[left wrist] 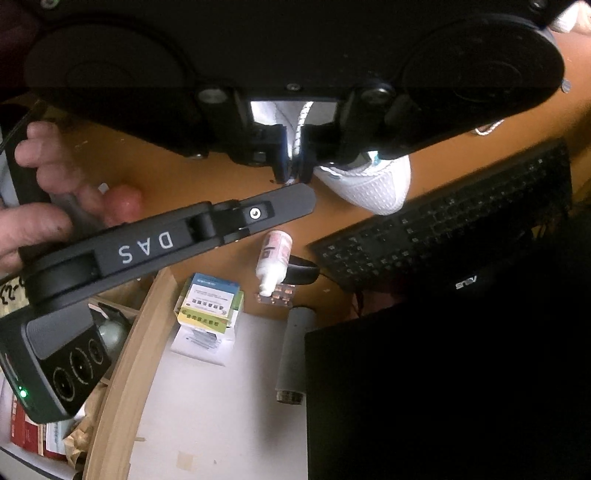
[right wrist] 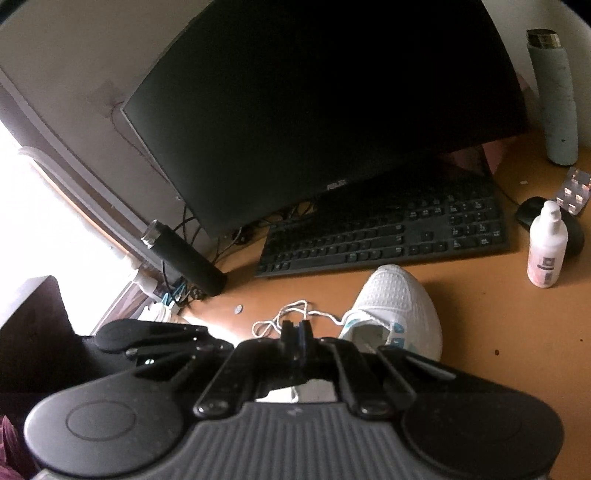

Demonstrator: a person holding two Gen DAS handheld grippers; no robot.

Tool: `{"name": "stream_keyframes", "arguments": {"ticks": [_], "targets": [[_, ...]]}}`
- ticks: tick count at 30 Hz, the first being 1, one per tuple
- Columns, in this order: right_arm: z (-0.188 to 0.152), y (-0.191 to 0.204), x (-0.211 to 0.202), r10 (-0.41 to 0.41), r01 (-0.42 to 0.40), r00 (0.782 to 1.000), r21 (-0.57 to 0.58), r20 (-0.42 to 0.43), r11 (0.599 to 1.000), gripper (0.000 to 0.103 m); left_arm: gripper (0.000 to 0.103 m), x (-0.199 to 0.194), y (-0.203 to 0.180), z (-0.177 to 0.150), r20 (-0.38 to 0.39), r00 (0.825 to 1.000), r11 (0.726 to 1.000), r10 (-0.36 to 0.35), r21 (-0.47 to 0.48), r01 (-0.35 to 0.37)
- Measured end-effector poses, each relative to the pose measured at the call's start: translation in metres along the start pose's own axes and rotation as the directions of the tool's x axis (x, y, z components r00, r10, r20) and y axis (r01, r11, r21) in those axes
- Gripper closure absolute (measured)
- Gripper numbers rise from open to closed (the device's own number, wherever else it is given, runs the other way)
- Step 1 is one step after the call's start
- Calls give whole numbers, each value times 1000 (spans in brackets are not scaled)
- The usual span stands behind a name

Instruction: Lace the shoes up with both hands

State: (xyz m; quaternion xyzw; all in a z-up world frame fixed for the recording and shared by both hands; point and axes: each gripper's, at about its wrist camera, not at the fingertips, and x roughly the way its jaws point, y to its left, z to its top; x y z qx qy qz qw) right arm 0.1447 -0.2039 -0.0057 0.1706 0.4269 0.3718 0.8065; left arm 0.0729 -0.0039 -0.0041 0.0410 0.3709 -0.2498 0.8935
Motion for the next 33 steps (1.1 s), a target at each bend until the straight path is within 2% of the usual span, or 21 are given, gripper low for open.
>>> {"name": "stream_keyframes", "arguments": {"ticks": [4,5,6,7,8,9,10,11,12,13,14,15,16,17,20,22,23,25,26,29,33], "targets": [[-3,-2,1,22,-22,1000,27,-1,999,100,102,-2,0,-1,16,999,999,28,22,-28],[-3,-1,-1,27,-27,1000,29,5,999,95,102,-2,1,0,27,998,998,49,32,-50],[-2,-1,-4,29,-30,999,29,16,999,95,102,-7,9,6,72,985,986,154,53,-158],[-2,-1,-6,28,-28,999,30,23,999,92,102,-13,19,13,123,959,963,255,53,-263],[-2,-1,-15,17,-19,999,31,50,999,82,103,-17,24,17,154,939,947,308,49,-319],[-3,-2,-15,15,-16,999,30,50,999,77,103,-27,33,26,230,880,899,417,43,-437],[-3,-2,-20,-22,22,999,2,41,1000,68,103,-32,38,31,273,839,865,471,42,-500],[-6,-1,-19,-54,54,998,-34,21,998,66,103,-38,44,39,319,791,829,522,29,-559],[-10,1,-16,-91,91,996,-72,1,993,66,103,-41,48,46,358,753,804,552,11,-595],[-14,3,-13,-129,127,991,-111,-17,986,65,103,-35,48,49,349,771,814,533,38,-580],[-17,3,-10,-147,142,989,-133,-29,981,65,103,-27,46,51,327,801,830,502,78,-552],[-24,7,-2,-181,168,982,-191,-52,967,65,103,-13,41,47,298,849,871,436,97,-481],[-30,10,4,-204,186,977,-232,-56,955,65,103,-3,38,43,271,881,898,388,102,-427],[-35,13,10,-228,204,972,-272,-59,940,65,103,21,28,30,202,929,931,311,132,-340],[-45,17,23,-285,249,957,-346,-56,904,67,102,53,14,9,134,963,954,235,160,-255],[-51,13,31,-308,265,950,-369,-61,891,69,102,71,9,0,74,978,966,194,160,-203],[-52,10,34,-314,269,947,-373,-64,888,74,102,79,8,-4,39,983,969,181,162,-185],[-54,5,35,-312,265,948,-374,-68,889,83,102,90,6,-10,-12,982,965,191,183,-185],[-54,3,33,-299,254,952,-363,-73,896,91,102,95,5,-13,-56,980,964,191,200,-176],[-55,-1,31,-283,242,956,-350,-72,905,91,102,106,2,-21,-112,972,955,208,239,-177],[-55,-4,28,-262,225,962,-328,-74,917,92,102,116,-4,-18,-126,967,951,221,248,-185]]}}
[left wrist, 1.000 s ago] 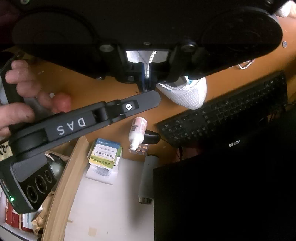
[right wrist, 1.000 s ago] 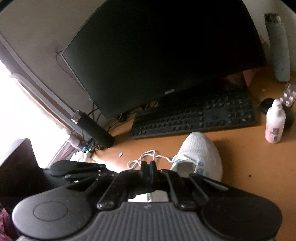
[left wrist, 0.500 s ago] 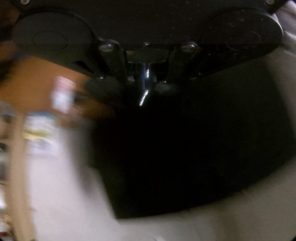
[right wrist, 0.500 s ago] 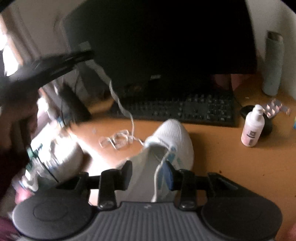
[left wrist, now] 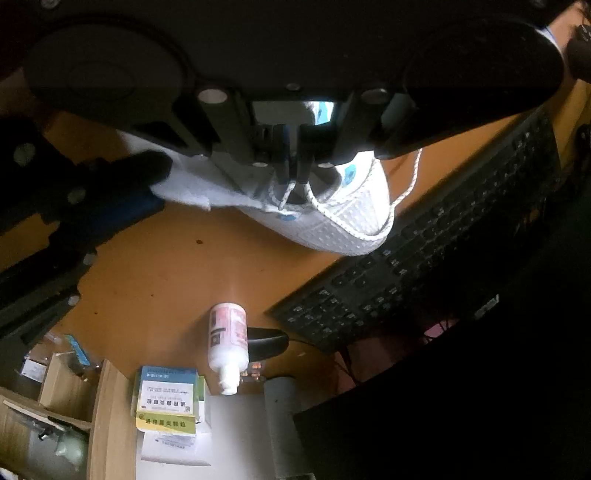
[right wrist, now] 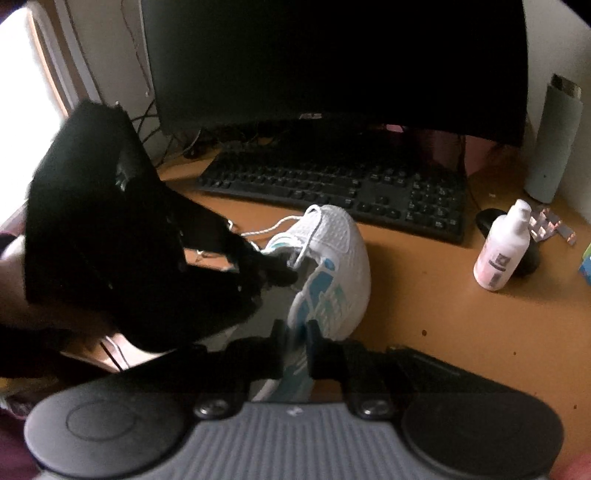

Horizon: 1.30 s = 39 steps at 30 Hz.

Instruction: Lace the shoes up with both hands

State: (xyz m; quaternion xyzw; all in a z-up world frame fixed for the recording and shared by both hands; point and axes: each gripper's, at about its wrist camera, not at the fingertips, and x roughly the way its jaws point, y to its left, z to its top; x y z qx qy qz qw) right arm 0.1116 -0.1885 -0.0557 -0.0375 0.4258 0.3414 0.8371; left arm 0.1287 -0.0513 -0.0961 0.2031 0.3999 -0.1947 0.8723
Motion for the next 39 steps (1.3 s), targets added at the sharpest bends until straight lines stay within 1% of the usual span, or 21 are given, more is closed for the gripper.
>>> {"name": "stream_keyframes", "arguments": {"ticks": [2,5,9,16,22,30,39], "targets": [[0,-2,-1,8,-8,1000,7,-1,1000,92,102,8,-4,1,-18,1000,1000,13,3,-13],[0,-3,-2,22,-22,1000,7,0,1000,92,102,16,-2,4,-60,998,999,23,-29,-25],[1,-4,-4,31,-31,1000,-3,-3,1000,92,102,23,-1,4,-93,995,998,21,-62,-27],[1,-8,-4,49,-49,999,3,-9,999,92,102,27,1,4,-111,994,992,16,-125,-30],[1,-10,-5,68,-67,998,8,-14,998,92,102,32,1,11,-132,991,993,9,-119,-25],[-2,-13,-9,88,-88,996,9,-19,996,92,102,35,1,13,-149,989,992,19,-118,-36],[-4,-16,-9,106,-106,994,-6,-27,994,91,102,39,-5,18,-191,980,992,59,-95,-78]]}}
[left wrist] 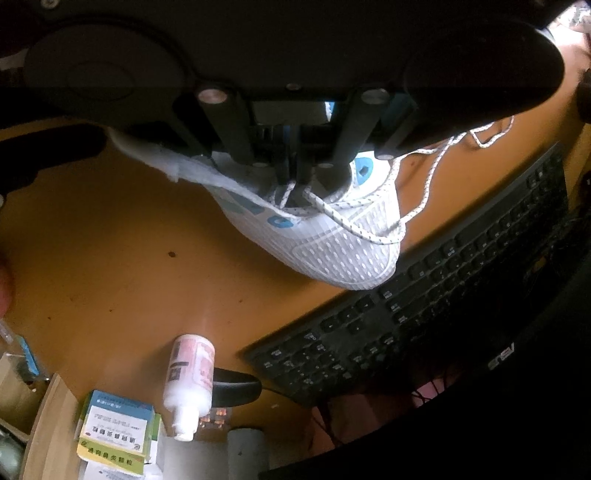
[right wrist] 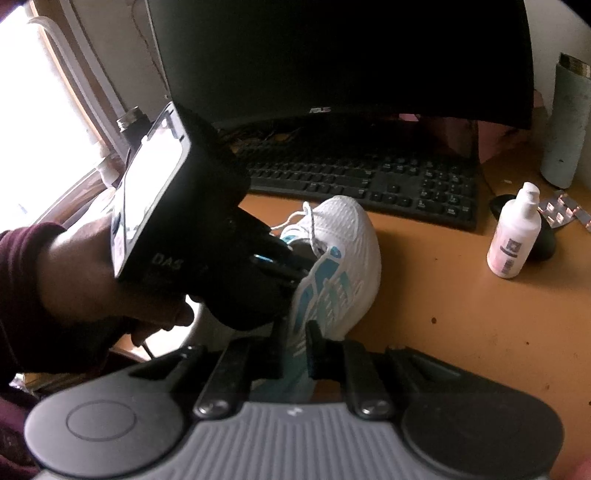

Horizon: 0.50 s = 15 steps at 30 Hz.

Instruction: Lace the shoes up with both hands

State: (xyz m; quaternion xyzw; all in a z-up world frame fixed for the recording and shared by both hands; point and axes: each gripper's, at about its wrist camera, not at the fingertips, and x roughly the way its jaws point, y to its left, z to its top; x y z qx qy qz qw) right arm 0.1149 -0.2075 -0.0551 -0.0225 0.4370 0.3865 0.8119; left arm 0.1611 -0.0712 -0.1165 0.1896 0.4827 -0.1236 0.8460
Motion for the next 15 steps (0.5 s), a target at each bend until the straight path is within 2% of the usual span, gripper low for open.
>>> {"name": "stream_keyframes", "arguments": {"ticks": [6,15], "targets": [[-8,-6,1,29,-29,1000,16,-6,999,90,102,-2,-1,-2,12,1000,1000,9,-6,-9],[-10,-9,3,55,-55,998,22,-14,998,90,102,-19,0,-7,43,998,998,-50,-30,51]]}}
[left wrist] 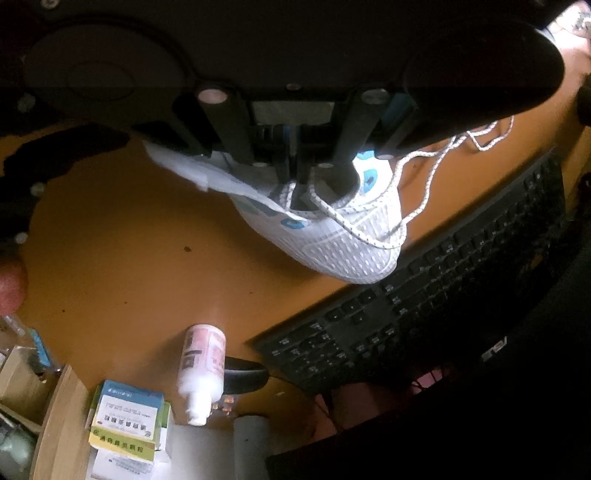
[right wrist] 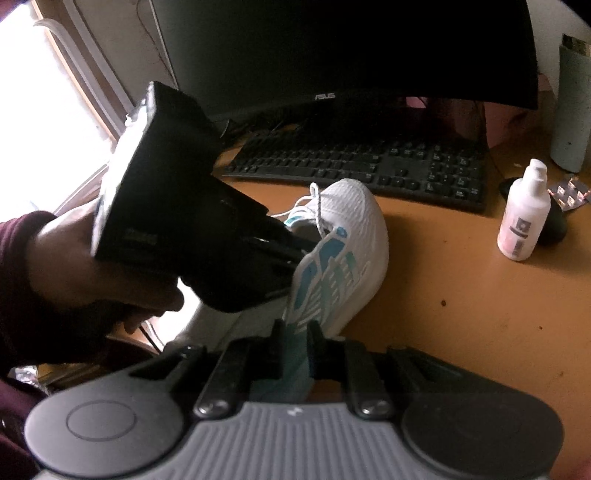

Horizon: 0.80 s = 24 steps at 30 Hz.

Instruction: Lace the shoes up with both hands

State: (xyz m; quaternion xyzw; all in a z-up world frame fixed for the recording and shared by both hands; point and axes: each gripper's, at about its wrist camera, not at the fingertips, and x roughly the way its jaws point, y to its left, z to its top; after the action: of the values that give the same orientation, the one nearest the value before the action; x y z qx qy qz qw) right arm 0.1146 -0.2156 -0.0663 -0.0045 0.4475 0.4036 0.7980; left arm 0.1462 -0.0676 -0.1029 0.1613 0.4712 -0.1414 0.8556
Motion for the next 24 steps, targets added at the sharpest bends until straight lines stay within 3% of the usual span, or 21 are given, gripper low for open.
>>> {"name": "stream_keyframes", "arguments": {"ticks": [6,12,18,24], "targets": [[1,-1,0,-13,13,1000,-14,-9,1000,90,102,-9,4,-4,10,999,997,-42,-56,43],[0,-3,-2,-22,22,1000,-15,-3,1000,90,102,-12,5,-5,20,1000,995,-18,-97,20],[14,-18,-17,-40,29,992,95,122,995,90,103,-28,2,-6,65,998,997,-18,-74,23],[45,-26,7,10,-17,994,63,105,998,90,103,-35,-1,-6,92,995,998,-29,-54,35]]}}
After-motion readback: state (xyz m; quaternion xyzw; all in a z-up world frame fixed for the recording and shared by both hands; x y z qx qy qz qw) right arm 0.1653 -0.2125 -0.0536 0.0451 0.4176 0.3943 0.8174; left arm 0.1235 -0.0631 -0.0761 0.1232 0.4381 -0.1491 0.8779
